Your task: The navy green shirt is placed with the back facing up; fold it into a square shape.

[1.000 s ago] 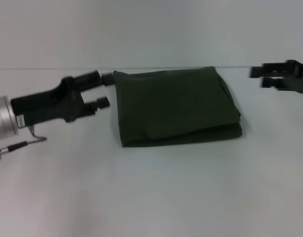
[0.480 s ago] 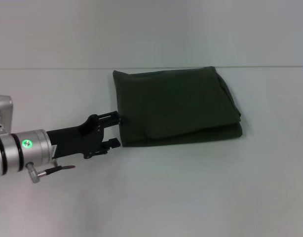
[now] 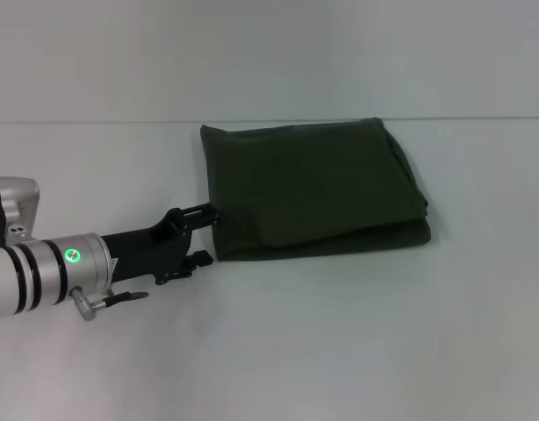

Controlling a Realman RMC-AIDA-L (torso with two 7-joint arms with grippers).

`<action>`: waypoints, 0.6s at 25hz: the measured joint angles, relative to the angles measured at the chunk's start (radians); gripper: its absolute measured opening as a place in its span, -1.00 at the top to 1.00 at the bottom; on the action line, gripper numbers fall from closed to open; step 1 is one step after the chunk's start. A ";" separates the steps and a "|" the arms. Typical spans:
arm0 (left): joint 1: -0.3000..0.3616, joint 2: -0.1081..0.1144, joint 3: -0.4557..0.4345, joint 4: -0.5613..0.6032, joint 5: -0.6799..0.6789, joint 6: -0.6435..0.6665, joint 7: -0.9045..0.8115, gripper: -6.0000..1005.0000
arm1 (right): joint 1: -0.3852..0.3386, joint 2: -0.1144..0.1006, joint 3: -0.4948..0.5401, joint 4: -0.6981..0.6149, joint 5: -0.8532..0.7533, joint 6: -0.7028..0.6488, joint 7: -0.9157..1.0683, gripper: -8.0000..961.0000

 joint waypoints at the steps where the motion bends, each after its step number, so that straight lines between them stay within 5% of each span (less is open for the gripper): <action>1: 0.000 0.000 0.000 0.000 -0.001 -0.003 0.000 -0.58 | 0.000 0.000 0.000 0.001 0.002 0.000 0.000 -0.96; 15: -0.019 -0.002 0.003 -0.032 0.003 -0.048 -0.025 -0.58 | 0.000 0.002 0.002 0.001 0.005 -0.001 0.000 -0.96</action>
